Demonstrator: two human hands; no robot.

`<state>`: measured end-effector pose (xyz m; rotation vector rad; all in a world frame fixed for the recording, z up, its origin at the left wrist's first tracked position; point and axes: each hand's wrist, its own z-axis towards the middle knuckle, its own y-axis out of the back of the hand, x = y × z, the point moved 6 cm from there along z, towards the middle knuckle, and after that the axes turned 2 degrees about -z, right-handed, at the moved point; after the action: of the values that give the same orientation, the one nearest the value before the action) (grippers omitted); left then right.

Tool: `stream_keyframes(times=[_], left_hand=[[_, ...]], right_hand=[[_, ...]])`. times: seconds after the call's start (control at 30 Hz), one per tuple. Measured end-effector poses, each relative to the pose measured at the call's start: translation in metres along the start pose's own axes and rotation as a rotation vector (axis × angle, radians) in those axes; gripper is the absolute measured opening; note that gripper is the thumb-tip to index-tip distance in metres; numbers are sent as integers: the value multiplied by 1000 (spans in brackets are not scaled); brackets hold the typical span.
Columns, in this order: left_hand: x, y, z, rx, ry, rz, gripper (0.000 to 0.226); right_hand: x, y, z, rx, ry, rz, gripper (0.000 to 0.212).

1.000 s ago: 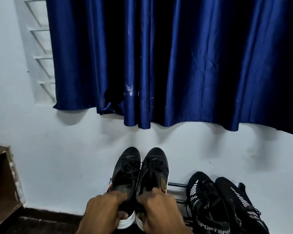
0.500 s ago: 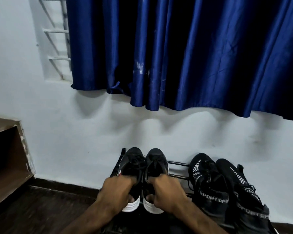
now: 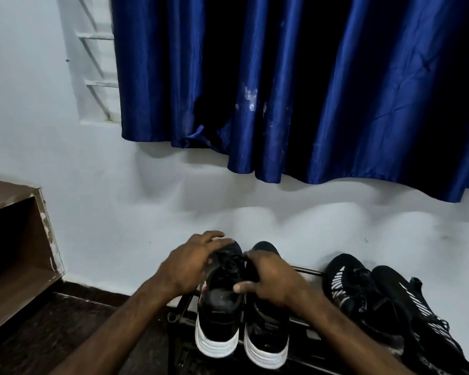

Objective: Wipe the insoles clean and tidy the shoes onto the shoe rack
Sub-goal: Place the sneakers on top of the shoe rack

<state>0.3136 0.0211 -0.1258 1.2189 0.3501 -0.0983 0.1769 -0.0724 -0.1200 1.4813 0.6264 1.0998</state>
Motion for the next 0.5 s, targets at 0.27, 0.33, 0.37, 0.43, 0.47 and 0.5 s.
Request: stream_keyframes(times=[0.27,0.33,0.37,0.43,0.47,0.5], left_hand=[[20,-24,29,185,-98,-13,44],[21,-15,27,107,-94,-4,28],[21,-10,25,66,-89,14,21],[21,-7,20,27,-76,49,16],[21,-8,18,17,-81,63,15],[21,-9,17,16,-81,69,13]], right_hand=[[14,-13,23,-178,169,-375,41],[4,-10,24,-192,164,-236,36],[-4,-9,25,-193,129,-97,34],[-18,-13,25,-152,33,162,34],[-22,-16,25,-126,15,223,35],[-23,-19,25,-112,7,238,36]])
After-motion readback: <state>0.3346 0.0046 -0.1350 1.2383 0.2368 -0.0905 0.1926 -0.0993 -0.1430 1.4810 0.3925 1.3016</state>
